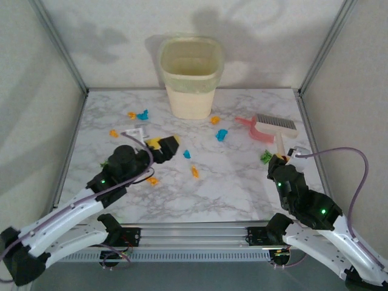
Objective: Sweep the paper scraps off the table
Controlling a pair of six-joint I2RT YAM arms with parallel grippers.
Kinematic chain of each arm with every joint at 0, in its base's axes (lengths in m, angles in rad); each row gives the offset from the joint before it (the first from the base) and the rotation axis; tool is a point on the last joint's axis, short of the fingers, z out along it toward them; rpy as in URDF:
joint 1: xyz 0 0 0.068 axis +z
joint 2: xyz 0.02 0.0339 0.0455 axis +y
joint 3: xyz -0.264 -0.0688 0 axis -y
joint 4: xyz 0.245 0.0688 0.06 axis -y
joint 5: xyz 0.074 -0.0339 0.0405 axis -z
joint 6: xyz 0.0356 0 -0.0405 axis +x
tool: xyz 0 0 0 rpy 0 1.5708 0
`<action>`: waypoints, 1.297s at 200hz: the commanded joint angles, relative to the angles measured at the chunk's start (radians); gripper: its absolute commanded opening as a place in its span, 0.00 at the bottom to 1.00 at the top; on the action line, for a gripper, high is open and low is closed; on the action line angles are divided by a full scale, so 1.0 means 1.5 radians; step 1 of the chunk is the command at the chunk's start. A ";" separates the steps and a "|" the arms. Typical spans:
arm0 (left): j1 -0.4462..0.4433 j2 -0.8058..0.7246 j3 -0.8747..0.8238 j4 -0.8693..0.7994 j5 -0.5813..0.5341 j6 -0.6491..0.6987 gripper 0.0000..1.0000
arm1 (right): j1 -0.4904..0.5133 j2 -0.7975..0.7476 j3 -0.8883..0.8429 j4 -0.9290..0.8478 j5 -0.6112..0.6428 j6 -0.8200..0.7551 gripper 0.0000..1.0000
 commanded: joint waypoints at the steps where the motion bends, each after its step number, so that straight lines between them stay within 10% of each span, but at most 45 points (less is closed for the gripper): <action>1: -0.060 0.071 0.063 0.053 -0.005 0.056 0.99 | -0.027 0.003 -0.020 0.013 0.041 0.045 0.00; 72: -0.105 0.399 0.345 -0.068 0.035 0.130 1.00 | -0.176 -0.005 -0.114 0.050 -0.035 0.085 0.00; 173: -0.057 0.898 0.870 -0.237 0.137 0.258 1.00 | -0.217 -0.027 -0.195 0.102 -0.049 0.081 0.00; 214: -0.009 1.095 1.132 -0.326 0.198 0.236 0.99 | -0.216 -0.052 -0.211 0.122 -0.043 0.068 0.00; 259: 0.030 1.166 1.163 -0.250 0.274 0.157 0.99 | -0.216 -0.038 -0.211 0.131 -0.047 0.064 0.00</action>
